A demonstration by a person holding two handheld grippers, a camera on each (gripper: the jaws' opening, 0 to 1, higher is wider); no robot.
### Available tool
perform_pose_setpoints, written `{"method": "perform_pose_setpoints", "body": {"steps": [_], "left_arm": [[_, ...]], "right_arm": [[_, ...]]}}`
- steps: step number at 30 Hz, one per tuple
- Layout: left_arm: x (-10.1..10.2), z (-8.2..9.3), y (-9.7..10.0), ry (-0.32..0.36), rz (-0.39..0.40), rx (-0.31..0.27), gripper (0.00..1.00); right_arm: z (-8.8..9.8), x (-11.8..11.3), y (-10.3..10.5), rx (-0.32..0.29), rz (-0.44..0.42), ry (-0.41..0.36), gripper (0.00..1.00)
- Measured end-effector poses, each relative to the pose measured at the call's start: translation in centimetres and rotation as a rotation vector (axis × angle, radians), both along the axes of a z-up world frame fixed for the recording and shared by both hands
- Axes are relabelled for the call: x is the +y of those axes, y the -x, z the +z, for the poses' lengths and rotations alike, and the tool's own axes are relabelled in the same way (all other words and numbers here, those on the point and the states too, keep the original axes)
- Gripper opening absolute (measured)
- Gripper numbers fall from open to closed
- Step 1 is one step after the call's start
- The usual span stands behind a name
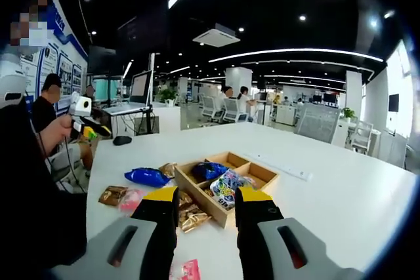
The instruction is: Pick up the scattered marshmallows, QQ candies, Oreo cookies, and mixed nuts on the table and sort them into separate containers
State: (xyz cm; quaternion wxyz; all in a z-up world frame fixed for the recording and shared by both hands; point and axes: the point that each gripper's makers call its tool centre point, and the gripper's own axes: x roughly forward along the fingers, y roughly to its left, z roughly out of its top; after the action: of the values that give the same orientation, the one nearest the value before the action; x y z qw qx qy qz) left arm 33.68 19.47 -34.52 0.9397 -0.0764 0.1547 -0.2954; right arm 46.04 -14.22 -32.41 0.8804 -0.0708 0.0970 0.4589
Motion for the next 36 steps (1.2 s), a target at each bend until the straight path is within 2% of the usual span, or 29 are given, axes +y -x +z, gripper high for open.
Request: {"method": "perform_pose_setpoints", "body": {"steps": [9,18,27,33,36], "left_arm": [[-0.8,-0.1,0.0,-0.002,-0.025,0.0,0.44],[-1.1,0.1,-0.1,-0.011,-0.04,0.002,0.44],[-2.3,0.0,0.2,-0.056,-0.101,0.0,0.44],[-2.3,-0.8,0.2,-0.09,-0.138,0.016,0.44],[-2.8,-0.8,0.3,-0.127,-0.19,0.016,0.44]], "right_arm": [[-2.6,-1.0,2.5,0.036,-0.015,0.032,0.3],[-5.0,-2.1,4.8,0.096,-0.034,0.022,0.3],[-4.8,-1.9,5.4,0.095,-0.018,0.035,0.3],[-4.9,-2.2,5.4,0.1,-0.022,0.043,0.29],[-5.2,-2.4,5.5,0.108,-0.022,0.049,0.29]]}}
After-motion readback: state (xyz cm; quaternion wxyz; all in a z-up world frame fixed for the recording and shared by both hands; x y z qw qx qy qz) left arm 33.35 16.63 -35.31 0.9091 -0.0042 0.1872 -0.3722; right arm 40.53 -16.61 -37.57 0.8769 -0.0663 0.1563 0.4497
